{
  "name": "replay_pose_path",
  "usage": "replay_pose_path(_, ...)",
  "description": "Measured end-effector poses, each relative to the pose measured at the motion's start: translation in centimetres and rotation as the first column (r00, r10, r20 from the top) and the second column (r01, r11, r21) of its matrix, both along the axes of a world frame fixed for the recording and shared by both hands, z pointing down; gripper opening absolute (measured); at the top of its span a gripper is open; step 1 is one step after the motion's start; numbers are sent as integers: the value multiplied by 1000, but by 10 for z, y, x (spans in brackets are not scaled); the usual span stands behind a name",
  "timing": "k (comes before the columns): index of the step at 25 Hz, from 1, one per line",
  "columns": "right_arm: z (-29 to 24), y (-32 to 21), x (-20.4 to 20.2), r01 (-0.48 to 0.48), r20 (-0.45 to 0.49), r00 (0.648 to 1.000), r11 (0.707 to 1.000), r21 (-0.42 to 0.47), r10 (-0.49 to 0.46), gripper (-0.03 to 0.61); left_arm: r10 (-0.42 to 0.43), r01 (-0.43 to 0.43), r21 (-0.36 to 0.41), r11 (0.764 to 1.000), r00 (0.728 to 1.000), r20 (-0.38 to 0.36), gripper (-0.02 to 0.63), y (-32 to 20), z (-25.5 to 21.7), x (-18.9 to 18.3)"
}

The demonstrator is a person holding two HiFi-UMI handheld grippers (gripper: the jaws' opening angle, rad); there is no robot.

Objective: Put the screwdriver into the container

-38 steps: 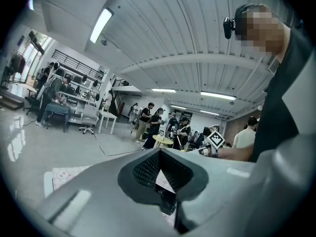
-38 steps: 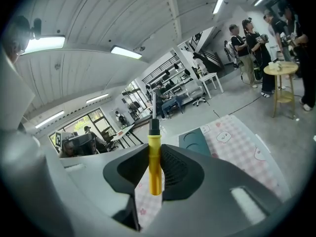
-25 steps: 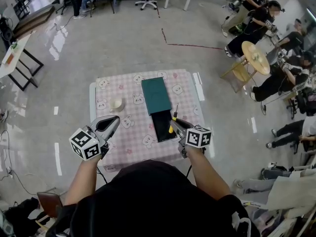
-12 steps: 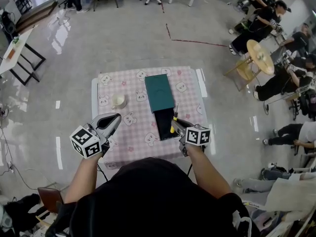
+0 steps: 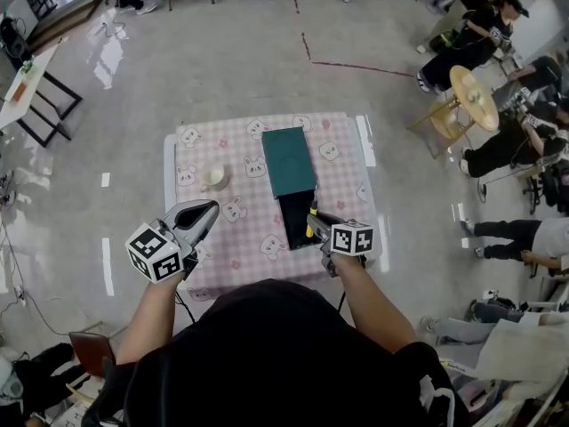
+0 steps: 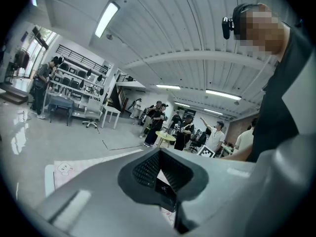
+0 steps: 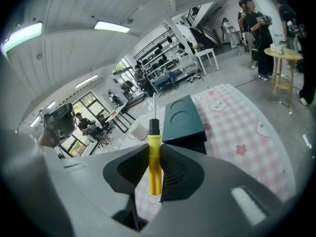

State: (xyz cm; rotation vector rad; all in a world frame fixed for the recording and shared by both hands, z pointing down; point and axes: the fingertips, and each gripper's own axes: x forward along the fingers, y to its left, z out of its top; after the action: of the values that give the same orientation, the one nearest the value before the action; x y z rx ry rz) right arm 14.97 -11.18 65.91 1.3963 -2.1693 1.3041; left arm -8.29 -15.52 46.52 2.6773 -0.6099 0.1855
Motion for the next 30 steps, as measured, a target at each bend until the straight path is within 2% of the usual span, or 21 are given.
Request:
replay_pose_path(14, 45, 4, 7, 23, -34, 999, 995, -99, -27, 106, -15, 15, -29, 999, 1000, 12, 0, -5, 12, 6)
replay_pose_path(30, 87, 12, 6, 88, -66, 993, 976, -197, -103, 106, -54, 56, -56, 997, 998, 25, 0, -11, 22, 6)
